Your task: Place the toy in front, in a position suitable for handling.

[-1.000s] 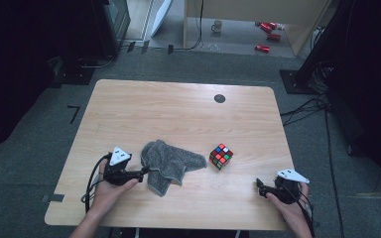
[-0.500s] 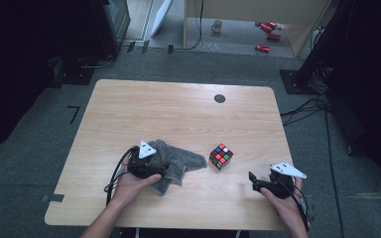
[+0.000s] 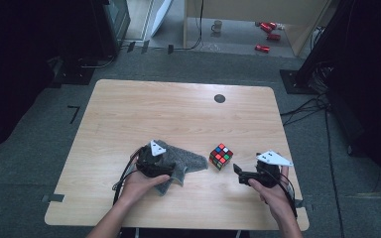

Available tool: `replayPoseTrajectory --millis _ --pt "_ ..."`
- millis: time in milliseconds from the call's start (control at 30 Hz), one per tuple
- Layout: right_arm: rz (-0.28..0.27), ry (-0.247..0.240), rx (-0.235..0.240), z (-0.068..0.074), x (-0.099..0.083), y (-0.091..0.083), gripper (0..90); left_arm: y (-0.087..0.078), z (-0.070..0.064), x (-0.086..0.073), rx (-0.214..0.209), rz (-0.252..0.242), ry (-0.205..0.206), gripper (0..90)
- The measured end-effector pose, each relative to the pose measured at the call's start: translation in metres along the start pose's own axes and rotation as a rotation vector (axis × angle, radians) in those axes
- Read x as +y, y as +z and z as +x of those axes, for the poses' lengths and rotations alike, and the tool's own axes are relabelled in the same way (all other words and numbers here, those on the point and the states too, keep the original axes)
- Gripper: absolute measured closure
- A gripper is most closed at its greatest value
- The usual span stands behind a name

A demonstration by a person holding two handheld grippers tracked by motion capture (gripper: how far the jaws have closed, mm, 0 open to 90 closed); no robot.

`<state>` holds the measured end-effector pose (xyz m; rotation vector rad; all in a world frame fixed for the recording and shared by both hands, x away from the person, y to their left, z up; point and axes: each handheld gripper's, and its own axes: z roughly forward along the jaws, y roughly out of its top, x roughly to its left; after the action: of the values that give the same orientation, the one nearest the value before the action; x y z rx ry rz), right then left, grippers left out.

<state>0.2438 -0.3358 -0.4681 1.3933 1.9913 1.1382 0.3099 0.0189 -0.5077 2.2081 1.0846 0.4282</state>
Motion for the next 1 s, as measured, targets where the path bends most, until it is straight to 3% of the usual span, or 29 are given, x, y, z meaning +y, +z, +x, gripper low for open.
replayPoseTrajectory --millis 100,133,233,300,367,433,600,633,700,1000 --pt "-0.002 -0.007 0.021 0.002 0.007 0.005 2.2 0.001 -0.002 0.0 0.004 0.002 0.01 22.9" --pt "0.005 -0.004 0.034 0.004 0.013 0.009 2.2 0.0 -0.002 0.0 0.0 -0.002 0.025 29.5" --pt "0.006 0.018 0.06 0.005 0.021 0.016 2.2 -0.001 -0.003 0.0 0.007 -0.003 0.035 38.3" --pt "0.003 0.029 0.067 0.006 0.022 0.019 2.2 -0.002 -0.004 0.0 0.019 -0.009 0.041 43.6" --pt "0.003 0.031 0.074 0.01 0.023 0.025 2.2 -0.003 -0.008 -0.003 0.019 -0.026 0.075 57.0" --pt "0.009 0.022 0.079 0.014 0.021 0.029 2.2 -0.003 -0.008 -0.003 0.019 -0.027 0.075 60.9" --pt "0.025 0.003 0.085 0.02 0.008 0.038 2.2 -0.004 -0.003 -0.007 0.004 -0.059 0.028 71.6" --pt "0.038 -0.022 0.065 0.022 0.003 0.042 2.2 -0.005 -0.001 -0.008 -0.005 -0.063 0.016 72.9" --pt "0.039 -0.018 0.076 0.022 -0.002 0.045 2.2 -0.006 0.002 -0.009 -0.03 -0.075 -0.009 74.9" --pt "0.085 -0.06 0.054 0.03 -0.012 0.059 6.0 -0.012 0.01 -0.01 -0.097 -0.1 -0.025 78.2"
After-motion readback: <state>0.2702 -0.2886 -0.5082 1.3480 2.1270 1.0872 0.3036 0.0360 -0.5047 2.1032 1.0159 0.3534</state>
